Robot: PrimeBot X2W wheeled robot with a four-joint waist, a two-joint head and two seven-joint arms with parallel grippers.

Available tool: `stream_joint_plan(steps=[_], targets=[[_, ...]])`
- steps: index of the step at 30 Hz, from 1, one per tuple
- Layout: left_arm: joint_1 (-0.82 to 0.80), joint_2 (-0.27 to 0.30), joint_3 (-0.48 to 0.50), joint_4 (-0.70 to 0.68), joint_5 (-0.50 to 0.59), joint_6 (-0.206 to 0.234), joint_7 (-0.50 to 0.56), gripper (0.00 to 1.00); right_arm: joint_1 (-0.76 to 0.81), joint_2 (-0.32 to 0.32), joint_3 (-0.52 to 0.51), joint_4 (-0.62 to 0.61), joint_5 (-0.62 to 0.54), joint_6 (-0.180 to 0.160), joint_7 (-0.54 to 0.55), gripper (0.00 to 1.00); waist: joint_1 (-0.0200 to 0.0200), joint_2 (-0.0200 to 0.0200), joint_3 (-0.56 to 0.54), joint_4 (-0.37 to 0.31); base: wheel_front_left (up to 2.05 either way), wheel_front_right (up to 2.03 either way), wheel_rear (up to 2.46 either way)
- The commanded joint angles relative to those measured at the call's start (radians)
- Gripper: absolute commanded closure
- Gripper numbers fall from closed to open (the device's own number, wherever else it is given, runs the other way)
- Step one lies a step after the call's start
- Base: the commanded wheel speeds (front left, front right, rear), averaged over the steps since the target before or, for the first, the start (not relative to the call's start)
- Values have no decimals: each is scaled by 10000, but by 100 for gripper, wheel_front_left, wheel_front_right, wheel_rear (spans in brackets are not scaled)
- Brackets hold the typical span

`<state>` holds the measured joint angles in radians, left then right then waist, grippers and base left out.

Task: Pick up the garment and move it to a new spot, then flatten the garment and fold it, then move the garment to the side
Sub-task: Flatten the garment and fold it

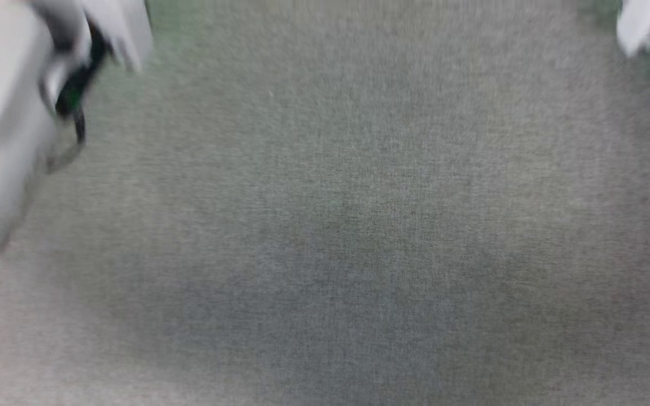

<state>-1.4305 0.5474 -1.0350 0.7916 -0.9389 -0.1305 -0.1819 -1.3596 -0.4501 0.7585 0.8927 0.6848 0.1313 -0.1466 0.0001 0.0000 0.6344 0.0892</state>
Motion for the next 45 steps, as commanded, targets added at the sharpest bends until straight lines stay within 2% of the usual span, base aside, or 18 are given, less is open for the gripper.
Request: stream_joint_plan(steps=[1,6,9,11,12,19,22,27,32,39,45], targets=[[651,256,-111,-301,-262,-1,106,100,547,-434,214,-375,324,-11,-5,100,-1,0,-1646,214,0,0,0],[2865,1029,-404,-1628,-1091,15,206,100,2725,-1691,835,-1904,1433,-11,2,100,-1,0,-2642,306,0,0,0],[4172,1469,-538,-2650,-1493,340,252,100,3947,-2359,992,-2632,1893,-11,-65,100,-1,0,-3099,323,0,0,0],[5005,1810,-616,-3432,-1750,734,274,100,4700,-2754,1058,-3016,2131,-11,-66,100,-1,0,-3340,326,0,0,0],[5005,1810,-616,-3432,-1750,734,274,100,4700,-2754,1058,-3016,2131,-11,-66,100,-1,0,-3340,326,0,0,0],[7744,3061,-850,-6503,-2638,2580,189,100,7002,-3630,886,-4185,2542,-11,-31,100,-1,0,-3833,224,0,0,0],[8811,3399,-974,-7754,-3088,3315,71,100,8019,-3885,805,-4659,2620,-11,110,100,-1,0,-3946,209,0,0,0],[10339,3910,-874,-9165,-4040,4347,-286,100,9676,-4173,417,-5380,2845,-11,395,100,-1,0,-4056,207,0,0,0],[11525,4324,-647,-10196,-4816,5058,-553,100,11302,-4474,-94,-6105,3280,-12,726,100,-1,0,-4039,297,0,0,0],[12365,4675,-241,-11090,-5228,5608,-743,100,12928,-4398,-1222,-6846,3212,-12,1065,100,-1,0,-3785,277,0,0,0],[11826,5321,15,-11862,-4623,6023,-561,100,13151,-4119,-2343,-7610,2755,-12,1594,100,-1,0,-3642,15,0,0,0]])
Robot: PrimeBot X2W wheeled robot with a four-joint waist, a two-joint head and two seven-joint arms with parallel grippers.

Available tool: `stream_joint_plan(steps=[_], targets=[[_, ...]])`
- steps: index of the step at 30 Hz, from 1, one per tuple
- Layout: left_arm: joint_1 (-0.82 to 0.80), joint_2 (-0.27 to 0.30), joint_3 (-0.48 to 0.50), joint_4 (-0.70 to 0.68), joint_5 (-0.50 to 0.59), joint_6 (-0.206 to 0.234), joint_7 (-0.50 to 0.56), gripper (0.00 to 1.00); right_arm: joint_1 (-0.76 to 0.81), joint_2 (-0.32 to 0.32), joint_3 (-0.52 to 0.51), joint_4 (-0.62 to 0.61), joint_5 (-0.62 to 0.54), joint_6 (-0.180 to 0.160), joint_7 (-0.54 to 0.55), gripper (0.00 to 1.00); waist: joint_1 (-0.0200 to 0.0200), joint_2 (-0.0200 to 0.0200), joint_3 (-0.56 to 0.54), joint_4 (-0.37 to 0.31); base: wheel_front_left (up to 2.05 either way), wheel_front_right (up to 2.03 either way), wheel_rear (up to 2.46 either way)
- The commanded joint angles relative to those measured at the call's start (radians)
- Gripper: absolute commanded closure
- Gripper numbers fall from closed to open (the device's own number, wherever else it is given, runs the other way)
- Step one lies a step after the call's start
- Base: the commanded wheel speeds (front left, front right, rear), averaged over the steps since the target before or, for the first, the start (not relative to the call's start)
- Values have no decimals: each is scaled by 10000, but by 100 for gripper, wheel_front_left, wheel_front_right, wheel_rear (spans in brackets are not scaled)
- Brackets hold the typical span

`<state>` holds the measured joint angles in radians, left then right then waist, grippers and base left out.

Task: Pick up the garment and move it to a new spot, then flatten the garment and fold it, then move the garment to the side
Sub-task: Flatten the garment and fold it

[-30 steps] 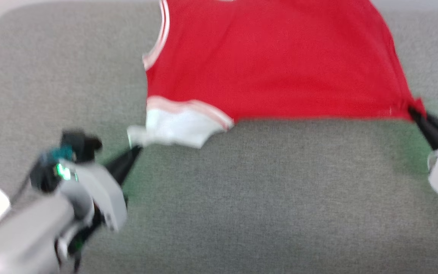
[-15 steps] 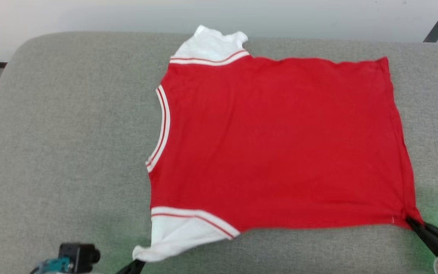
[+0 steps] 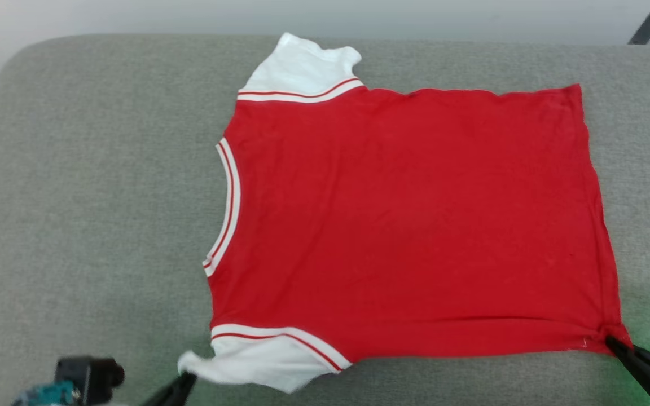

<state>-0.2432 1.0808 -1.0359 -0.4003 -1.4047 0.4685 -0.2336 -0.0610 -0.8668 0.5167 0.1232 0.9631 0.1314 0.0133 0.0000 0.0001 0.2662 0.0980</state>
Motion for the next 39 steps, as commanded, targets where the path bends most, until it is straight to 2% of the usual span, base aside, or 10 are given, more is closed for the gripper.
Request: stream_joint_plan(steps=[1,8,11,14,22,27,34,39], targets=[[-195,128,32,-81,197,108,79,100,99,105,-122,-53,-126,-14,114,100,0,-1,47,-134,0,0,0],[-1730,850,211,-657,1151,200,1372,100,-611,535,-1148,-896,-874,-14,1254,100,0,-1,90,-563,0,0,0],[-2552,1022,255,-522,1620,2,2128,100,-1078,736,-1374,-1046,-1125,-14,1809,100,0,-1,180,-711,0,0,0],[-3458,953,360,-199,2078,-319,2833,100,-1677,961,-1493,-1027,-1385,-14,2318,100,0,-1,317,-827,0,0,0],[-5486,68,330,1703,2745,-1685,4402,100,-3433,1523,-1163,-458,-1695,-13,3183,100,0,-1,831,-1006,0,0,0],[-6100,-626,229,3064,2763,-2429,4760,100,-4401,1673,-675,239,-1597,-13,3368,100,0,-1,1130,-1005,0,0,0],[-6421,-1456,30,4537,2621,-3145,4984,100,-5282,1690,-23,1100,-1308,-13,3292,100,0,-1,1415,-885,0,0,0],[-6558,-1890,-55,5255,2416,-3444,5210,100,-5736,1679,480,1526,-1189,-13,3232,100,0,-1,1486,-783,0,0,0]])
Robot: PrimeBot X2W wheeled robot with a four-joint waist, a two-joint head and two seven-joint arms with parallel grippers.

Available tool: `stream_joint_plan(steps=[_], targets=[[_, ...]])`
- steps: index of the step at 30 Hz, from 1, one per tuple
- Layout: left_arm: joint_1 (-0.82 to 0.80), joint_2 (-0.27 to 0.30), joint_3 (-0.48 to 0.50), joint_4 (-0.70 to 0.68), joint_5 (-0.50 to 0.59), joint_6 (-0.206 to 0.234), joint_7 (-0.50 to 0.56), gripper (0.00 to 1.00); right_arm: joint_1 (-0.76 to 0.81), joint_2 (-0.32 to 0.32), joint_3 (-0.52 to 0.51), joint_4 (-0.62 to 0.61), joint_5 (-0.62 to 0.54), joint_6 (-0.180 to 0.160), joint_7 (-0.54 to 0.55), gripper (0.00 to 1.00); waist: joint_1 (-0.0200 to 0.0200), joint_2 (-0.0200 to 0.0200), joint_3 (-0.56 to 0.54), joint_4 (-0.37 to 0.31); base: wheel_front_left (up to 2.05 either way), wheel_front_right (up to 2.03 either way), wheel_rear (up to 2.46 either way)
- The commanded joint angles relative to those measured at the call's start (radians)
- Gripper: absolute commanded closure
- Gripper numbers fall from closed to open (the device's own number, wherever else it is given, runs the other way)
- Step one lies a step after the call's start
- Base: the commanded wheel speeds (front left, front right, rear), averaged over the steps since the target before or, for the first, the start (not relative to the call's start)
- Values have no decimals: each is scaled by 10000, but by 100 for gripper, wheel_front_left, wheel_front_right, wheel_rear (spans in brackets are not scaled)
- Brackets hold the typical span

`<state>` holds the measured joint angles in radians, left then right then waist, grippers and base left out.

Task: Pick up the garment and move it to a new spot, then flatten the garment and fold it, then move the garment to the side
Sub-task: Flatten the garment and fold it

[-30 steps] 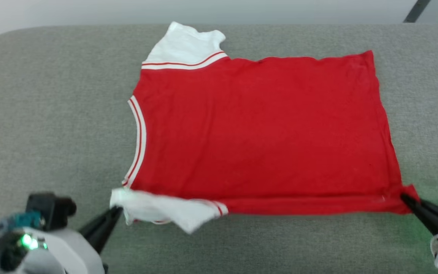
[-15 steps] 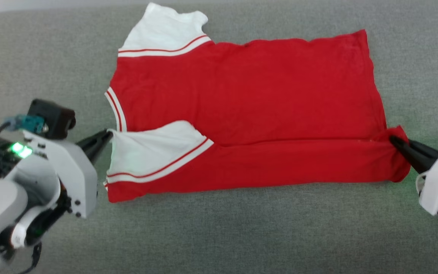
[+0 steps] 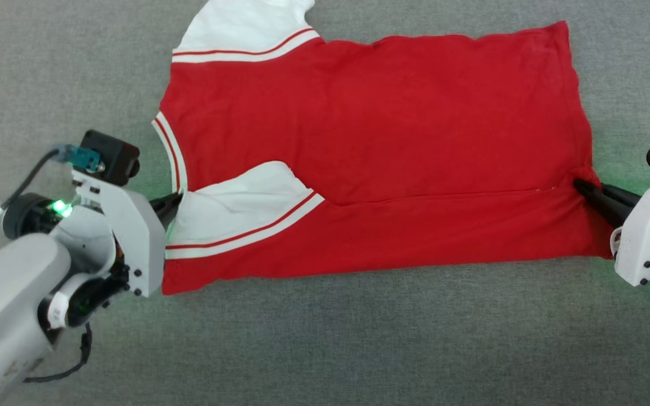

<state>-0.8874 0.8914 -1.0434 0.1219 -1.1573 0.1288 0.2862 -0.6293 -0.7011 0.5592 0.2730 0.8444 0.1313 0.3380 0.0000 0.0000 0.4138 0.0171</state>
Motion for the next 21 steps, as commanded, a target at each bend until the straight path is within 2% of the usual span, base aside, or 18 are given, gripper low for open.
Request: stream_joint_plan(steps=[1,3,4,5,6,7,8,14,21], targets=[[-111,-64,31,117,-107,-60,26,100,-129,6,161,98,67,-11,-3,100,0,0,6,41,0,0,0],[-82,-144,90,259,-293,-50,101,82,-290,-26,313,188,154,-11,11,100,0,0,-30,67,0,0,0],[-57,-152,108,305,-361,-34,121,67,-367,-60,394,222,183,-11,8,97,0,0,-61,77,0,0,0],[-39,-160,156,325,-445,0,123,58,-416,-98,471,243,221,-11,14,84,0,0,-96,87,0,0,0],[-16,-167,195,331,-500,35,105,50,-467,-138,554,273,259,-11,37,69,0,0,-152,99,0,0,0],[7,-160,221,305,-538,44,77,13,-537,-181,620,289,302,-11,38,53,0,0,-200,110,0,0,0],[48,-142,263,275,-620,100,44,0,-606,-213,679,302,324,-11,40,0,0,0,-257,110,0,0,0],[210,-11,324,43,-700,343,54,0,-596,-339,831,342,541,-11,138,0,0,0,-614,177,0,0,0],[632,237,406,-586,-825,783,-207,0,-281,-515,675,10,303,-11,-398,0,0,0,-1271,215,0,0,0]])
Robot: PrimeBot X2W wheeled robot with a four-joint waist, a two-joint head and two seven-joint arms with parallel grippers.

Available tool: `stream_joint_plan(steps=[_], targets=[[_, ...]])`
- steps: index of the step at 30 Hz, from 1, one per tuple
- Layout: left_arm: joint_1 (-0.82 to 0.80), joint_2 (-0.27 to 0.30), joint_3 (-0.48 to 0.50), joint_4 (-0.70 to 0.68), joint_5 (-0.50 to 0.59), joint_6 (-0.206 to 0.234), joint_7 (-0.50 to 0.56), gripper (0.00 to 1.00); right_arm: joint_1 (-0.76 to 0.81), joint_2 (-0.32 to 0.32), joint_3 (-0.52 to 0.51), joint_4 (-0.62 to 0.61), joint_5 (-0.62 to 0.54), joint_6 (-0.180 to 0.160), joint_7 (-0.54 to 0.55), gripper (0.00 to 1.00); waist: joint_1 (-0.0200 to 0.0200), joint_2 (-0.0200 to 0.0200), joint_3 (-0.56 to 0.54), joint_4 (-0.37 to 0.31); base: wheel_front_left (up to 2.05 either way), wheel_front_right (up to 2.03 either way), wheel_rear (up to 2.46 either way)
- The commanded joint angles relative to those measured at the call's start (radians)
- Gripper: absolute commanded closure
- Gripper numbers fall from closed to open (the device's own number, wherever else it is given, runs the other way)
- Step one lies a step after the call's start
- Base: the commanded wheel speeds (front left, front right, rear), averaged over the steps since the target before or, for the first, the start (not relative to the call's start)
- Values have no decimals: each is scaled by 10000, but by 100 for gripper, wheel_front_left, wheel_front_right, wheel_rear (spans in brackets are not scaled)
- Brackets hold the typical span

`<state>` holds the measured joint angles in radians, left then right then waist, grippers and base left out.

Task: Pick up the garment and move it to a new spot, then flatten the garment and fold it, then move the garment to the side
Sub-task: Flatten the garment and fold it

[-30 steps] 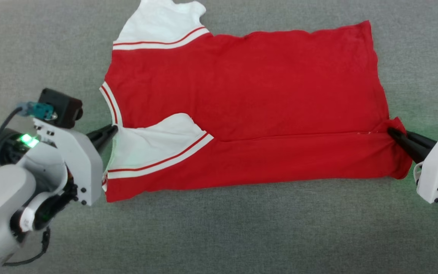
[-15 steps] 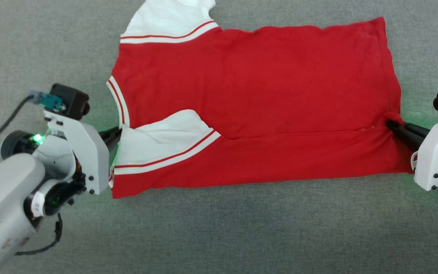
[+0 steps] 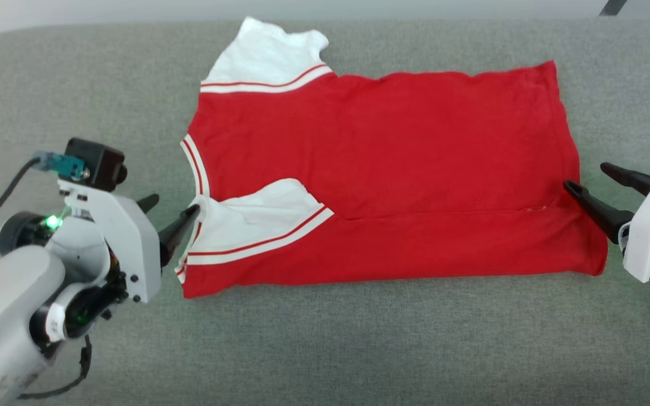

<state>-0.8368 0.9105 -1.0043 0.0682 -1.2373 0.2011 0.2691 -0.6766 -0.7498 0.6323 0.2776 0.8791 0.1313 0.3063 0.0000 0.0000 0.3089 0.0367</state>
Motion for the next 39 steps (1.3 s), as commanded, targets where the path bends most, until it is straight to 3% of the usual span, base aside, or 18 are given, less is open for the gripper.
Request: stream_joint_plan(steps=[1,13,25,32,39], targets=[[125,45,14,-49,-25,60,-36,0,192,-28,-55,-36,-44,-11,-81,0,0,0,-222,20,0,0,0],[792,722,167,-1461,-603,1234,319,0,1493,251,-1631,-1363,-924,-11,-1764,0,0,0,-663,-393,0,0,0],[1377,1215,26,-1330,-1553,2079,1386,0,3928,1373,-4277,-3169,-1924,-11,-1506,0,0,0,-554,-1431,0,0,0],[1777,1420,-90,-1018,-1811,2180,1580,0,5151,2224,-5619,-4223,-2467,-11,-1030,0,0,0,-340,-1824,0,0,0],[2112,1143,-342,-385,-1960,1992,1721,0,5873,2961,-6245,-4935,-2669,-11,-706,0,0,0,-181,-1965,0,0,0]])
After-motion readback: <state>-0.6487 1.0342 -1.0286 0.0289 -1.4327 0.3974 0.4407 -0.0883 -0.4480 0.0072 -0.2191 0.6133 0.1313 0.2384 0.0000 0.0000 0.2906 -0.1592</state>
